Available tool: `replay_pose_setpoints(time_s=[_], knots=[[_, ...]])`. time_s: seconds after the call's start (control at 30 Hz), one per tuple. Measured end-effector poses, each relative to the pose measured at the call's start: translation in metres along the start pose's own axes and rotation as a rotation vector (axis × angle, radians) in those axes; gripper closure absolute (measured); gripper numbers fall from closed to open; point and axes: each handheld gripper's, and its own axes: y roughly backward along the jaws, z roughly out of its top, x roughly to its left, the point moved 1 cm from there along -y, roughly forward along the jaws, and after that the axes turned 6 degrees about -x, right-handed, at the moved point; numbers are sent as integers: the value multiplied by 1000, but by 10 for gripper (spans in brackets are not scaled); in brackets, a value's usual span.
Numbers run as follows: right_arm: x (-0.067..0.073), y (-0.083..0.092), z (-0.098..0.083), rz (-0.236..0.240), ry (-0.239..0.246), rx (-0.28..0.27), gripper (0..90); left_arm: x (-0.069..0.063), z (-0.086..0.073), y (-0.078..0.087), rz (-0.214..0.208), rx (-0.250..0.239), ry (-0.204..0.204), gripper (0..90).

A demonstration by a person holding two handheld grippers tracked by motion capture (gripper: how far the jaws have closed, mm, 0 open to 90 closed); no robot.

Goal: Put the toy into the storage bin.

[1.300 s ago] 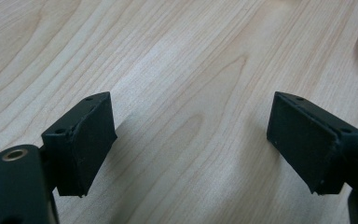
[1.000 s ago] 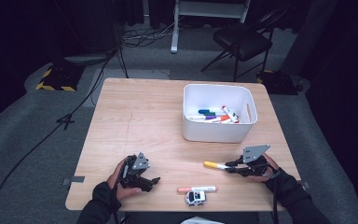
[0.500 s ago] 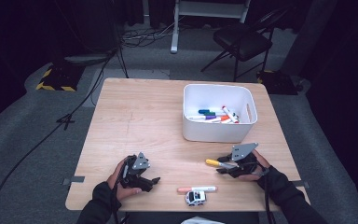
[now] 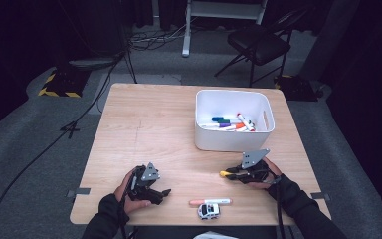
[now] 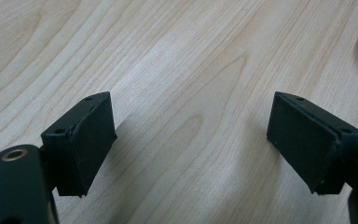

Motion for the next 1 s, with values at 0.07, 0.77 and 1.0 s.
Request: replay_pose_setpoints(time_s=[0.07,0.77,1.0], knots=[[-1,2,-1,-4,-4,-8,756,0,0,0,0,0,0,155],[9,69,37,-86,2,-239,757,0,0,0,0,0,0,155],[6,85,50,-128,18,-281,757,0,0,0,0,0,1,155]])
